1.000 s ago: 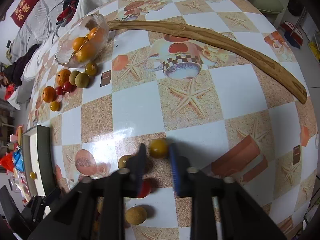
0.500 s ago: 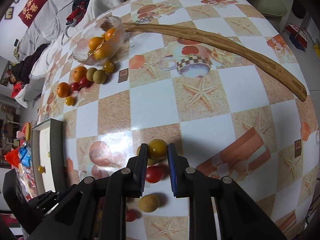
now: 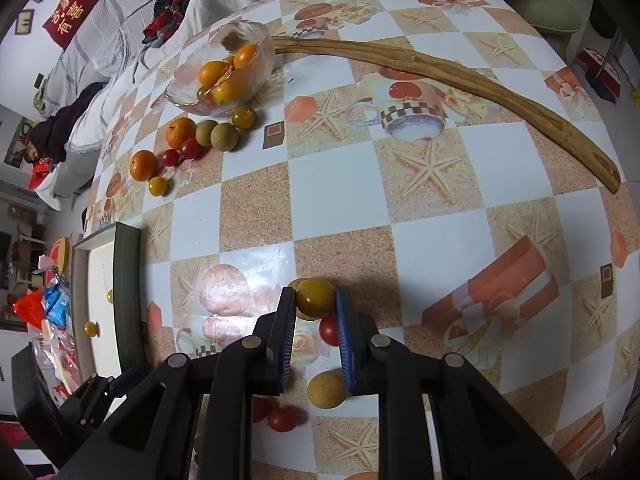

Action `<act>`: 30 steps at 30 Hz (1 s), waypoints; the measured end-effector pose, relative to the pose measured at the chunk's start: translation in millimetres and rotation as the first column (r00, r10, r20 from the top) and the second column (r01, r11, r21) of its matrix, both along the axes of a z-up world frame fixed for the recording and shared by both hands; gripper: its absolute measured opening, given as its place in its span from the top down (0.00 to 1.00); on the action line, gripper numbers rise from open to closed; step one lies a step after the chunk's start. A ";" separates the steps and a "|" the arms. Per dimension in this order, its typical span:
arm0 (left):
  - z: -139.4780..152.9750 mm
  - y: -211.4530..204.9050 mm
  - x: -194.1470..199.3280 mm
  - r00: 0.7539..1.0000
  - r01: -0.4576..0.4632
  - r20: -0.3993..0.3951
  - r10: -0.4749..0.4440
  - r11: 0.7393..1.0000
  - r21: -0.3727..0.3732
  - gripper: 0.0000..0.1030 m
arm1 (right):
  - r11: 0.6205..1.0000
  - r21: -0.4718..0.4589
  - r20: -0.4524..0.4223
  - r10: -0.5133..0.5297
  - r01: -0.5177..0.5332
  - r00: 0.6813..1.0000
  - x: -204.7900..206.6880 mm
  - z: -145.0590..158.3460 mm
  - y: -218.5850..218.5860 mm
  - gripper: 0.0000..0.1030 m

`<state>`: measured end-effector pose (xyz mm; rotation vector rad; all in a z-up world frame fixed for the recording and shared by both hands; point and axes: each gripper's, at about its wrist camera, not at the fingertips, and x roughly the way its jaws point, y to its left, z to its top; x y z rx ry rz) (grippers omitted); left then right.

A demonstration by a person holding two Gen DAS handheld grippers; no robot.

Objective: Organize fruits
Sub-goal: 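Grasp an orange-yellow tomato with the left tool while the right tool grasps a yellow tomato, then carry both tomatoes to the white tray and open both tools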

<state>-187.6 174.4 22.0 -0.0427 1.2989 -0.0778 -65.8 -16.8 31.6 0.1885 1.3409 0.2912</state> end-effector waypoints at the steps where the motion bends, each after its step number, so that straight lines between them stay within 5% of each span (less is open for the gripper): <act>1: -0.8 -2.0 -0.2 1.000 0.007 0.001 -0.007 1.000 0.011 0.37 | 1.000 0.000 0.000 0.001 -0.001 1.000 -0.9 0.0 0.4 0.79; 4: -5.4 -4.7 0.3 1.000 0.005 -0.010 -0.005 0.999 0.036 0.39 | 1.000 0.000 -0.002 0.006 -0.006 1.000 -3.0 0.2 1.4 0.79; 8: -7.0 -7.5 -0.8 1.000 0.026 -0.002 -0.025 0.998 0.056 0.78 | 1.000 0.002 -0.004 0.019 -0.019 1.000 -6.3 1.8 4.0 0.79; 15: -2.6 0.9 0.2 1.000 -0.024 -0.014 0.023 0.998 -0.051 0.78 | 0.997 0.008 0.002 0.077 -0.077 0.997 -15.8 7.6 19.4 0.79; 30: -6.6 8.9 -3.9 0.999 -0.053 0.002 0.053 0.997 -0.064 0.79 | 0.993 -0.096 -0.007 0.073 -0.074 0.997 4.3 -12.4 15.1 0.72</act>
